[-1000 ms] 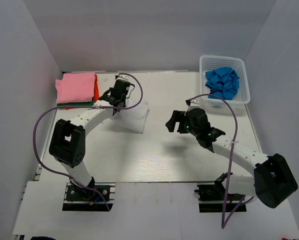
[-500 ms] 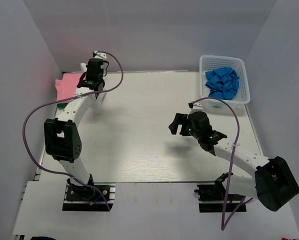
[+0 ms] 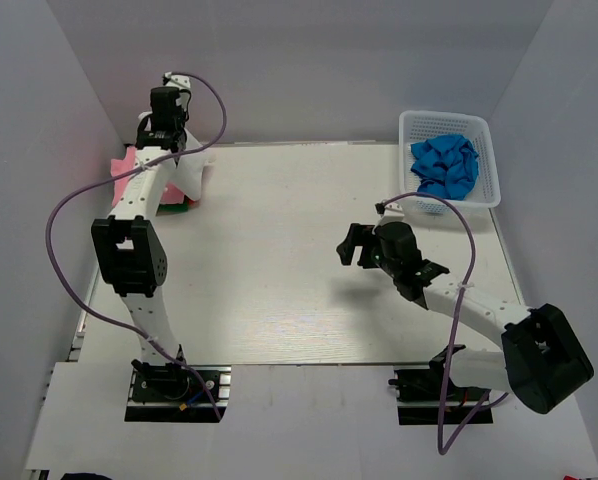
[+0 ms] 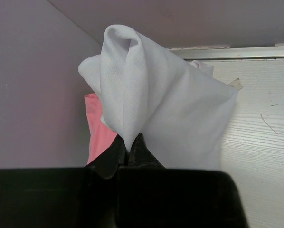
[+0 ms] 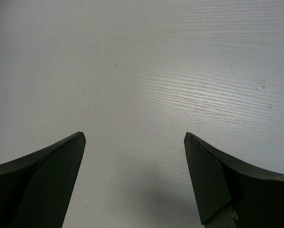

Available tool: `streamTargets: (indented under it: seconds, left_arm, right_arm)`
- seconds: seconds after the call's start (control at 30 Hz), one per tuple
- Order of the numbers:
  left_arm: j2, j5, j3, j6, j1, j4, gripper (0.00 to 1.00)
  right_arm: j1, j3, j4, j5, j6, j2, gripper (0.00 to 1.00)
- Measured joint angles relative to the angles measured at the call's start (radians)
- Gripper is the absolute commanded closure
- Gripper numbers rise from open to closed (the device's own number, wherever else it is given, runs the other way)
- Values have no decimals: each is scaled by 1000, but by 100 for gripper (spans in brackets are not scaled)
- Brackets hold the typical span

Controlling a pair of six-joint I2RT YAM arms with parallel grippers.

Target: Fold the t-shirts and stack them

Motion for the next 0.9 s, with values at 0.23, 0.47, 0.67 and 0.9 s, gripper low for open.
streamTargets:
  seconds: [0.23,0.47,0.67,0.9]
  left_arm:
    - [68,25,60,-5,75,-3,100]
    - [196,8,85,-21,164,9,100]
    - [218,10,68,-44,221,46,100]
    - [234,10,65,-87,256,108,100]
  right_arm:
    - [0,2,12,7,-12,40,10]
    - [0,52,12,6,-24,113,10]
    - [0,92,12,-3,-26,160,10]
    - [0,157,12,-29,-29,249,10]
